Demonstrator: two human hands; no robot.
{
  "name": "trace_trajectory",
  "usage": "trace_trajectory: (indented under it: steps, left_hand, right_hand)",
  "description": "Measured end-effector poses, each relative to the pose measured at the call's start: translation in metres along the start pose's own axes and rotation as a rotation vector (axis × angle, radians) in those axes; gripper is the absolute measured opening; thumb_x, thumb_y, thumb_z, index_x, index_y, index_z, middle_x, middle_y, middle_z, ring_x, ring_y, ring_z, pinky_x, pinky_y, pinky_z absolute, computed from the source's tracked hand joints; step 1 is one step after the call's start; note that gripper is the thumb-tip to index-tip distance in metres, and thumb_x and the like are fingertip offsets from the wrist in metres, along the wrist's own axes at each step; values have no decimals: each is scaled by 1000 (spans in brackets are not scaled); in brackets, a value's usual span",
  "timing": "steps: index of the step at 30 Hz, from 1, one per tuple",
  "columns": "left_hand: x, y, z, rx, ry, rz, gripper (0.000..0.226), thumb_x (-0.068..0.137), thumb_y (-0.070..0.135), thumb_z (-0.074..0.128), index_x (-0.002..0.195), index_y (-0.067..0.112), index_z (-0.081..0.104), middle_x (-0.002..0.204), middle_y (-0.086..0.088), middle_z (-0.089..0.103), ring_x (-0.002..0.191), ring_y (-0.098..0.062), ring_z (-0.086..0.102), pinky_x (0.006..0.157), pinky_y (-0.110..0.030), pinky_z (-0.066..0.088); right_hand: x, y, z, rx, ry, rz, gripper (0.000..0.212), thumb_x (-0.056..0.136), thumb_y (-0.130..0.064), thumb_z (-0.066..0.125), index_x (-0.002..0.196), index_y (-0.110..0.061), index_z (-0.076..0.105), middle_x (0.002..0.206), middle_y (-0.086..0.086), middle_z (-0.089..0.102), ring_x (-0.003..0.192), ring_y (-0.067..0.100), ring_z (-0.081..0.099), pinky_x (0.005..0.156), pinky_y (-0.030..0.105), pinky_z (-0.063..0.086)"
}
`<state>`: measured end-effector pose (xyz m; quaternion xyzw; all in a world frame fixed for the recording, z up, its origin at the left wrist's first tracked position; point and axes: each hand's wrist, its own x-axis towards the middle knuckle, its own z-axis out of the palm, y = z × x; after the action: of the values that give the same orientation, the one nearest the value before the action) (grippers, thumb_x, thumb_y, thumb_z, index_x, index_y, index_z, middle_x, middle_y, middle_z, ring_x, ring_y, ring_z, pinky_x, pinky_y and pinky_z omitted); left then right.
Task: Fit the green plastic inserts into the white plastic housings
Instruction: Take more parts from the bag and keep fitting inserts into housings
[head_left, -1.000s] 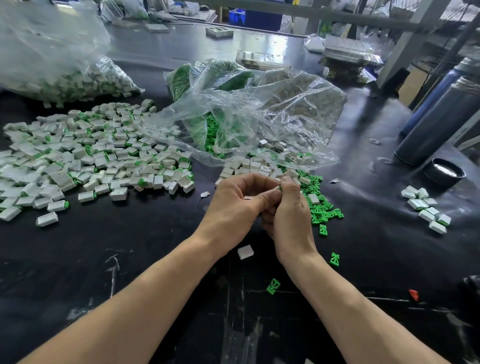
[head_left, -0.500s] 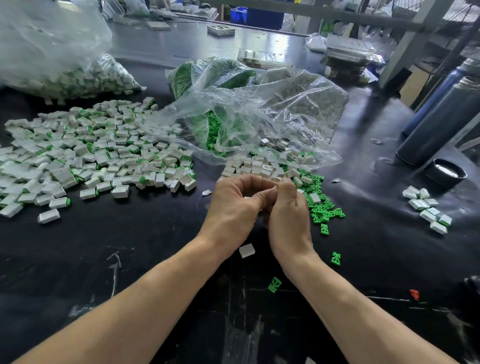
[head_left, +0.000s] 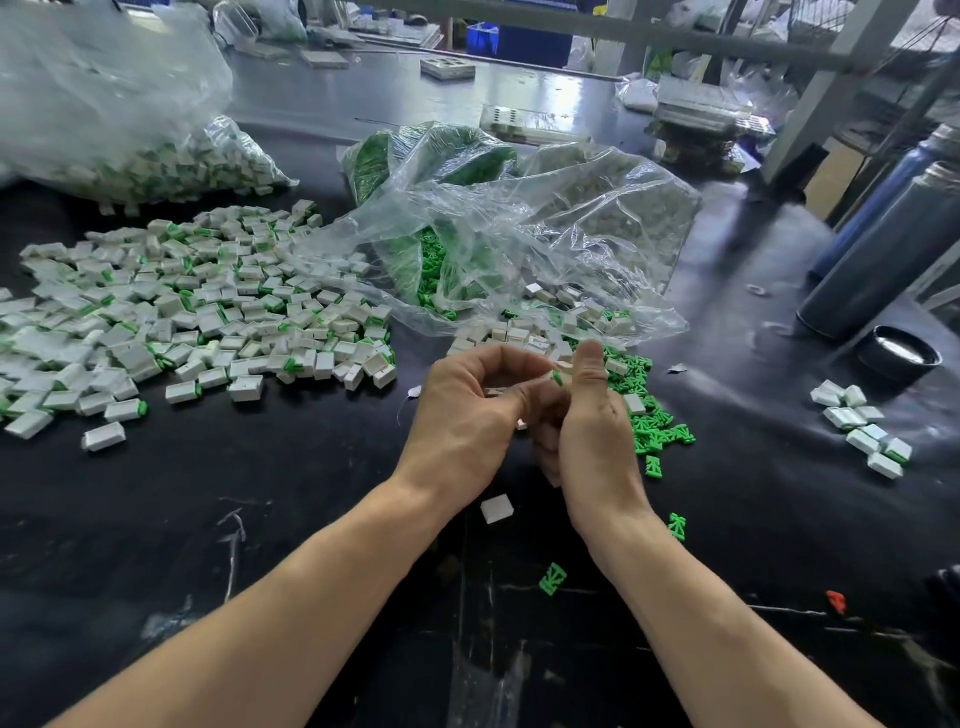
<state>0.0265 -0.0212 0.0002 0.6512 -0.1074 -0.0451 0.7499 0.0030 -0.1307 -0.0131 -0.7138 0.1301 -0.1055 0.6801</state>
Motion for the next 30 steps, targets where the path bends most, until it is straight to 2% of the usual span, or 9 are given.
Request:
trace_trajectory:
  steps: [3,5,7,11,16,20,23,26,30]
  left_hand:
    - [3,1,-7,112,26,98,10,86,1,78,88,11,75,83,-2,78,77,-12,73,76,-22,58]
    - [4,1,-11,137,33,130,11,86,1,78,90,11,76,85,1,78,81,-12,74,80,-24,59]
    - [4,1,-12,135,41,139,13,86,-1,77,90,12,75,85,0,78,83,-13,75,81,-26,60]
    - [3,0,-13,143,45,161,15,85,-1,78,88,14,76,84,2,79,83,-13,76,79,-24,60]
    - [5,1,-18,133,29,153,15,82,-5,79,89,8,79,85,0,79,83,-13,77,76,-20,58]
    - [6,3,-20,189,8,171,24,77,-9,80,85,13,80,81,5,78,78,-9,75,73,-17,57]
    - [7,4,-22,265,-13,191,23,75,-10,82,86,10,81,77,10,75,74,-5,73,70,-15,55]
    - [7,5,-22,335,-27,215,22,75,-9,82,86,10,82,77,11,73,73,-4,71,70,-14,54]
    - [7,6,-19,359,20,211,24,75,-7,83,83,16,82,78,9,74,74,-6,72,71,-18,55]
  right_hand:
    - [1,-2,-13,-125,38,-188,48,104,-51,46,71,-22,65,60,-1,60,51,12,50,53,31,37]
    - [1,-3,-19,-158,26,-298,22,102,-39,60,87,-27,70,71,-3,68,58,9,57,57,30,43]
    - [2,-4,-22,-213,25,-359,6,99,-30,69,96,-30,74,76,-6,71,64,10,64,61,34,52]
    - [3,-4,-23,-262,33,-381,8,96,-21,74,97,-28,77,81,-8,75,73,14,72,69,48,62]
    - [6,-5,-28,-363,-4,-442,6,94,-22,76,96,-27,76,81,-11,73,76,14,72,70,46,61]
    - [7,-9,-32,-420,-41,-467,4,93,-19,77,96,-22,77,84,-9,74,76,11,69,70,34,58]
    - [7,-12,-37,-483,-63,-512,4,92,-18,78,94,-21,77,85,-9,74,79,10,68,71,25,52]
    - [6,-13,-38,-519,-59,-533,7,91,-16,78,90,-23,76,79,-14,71,71,2,64,66,11,44]
    - [8,-12,-36,-513,34,-498,13,90,-17,76,83,-27,71,72,-14,69,69,2,63,63,11,44]
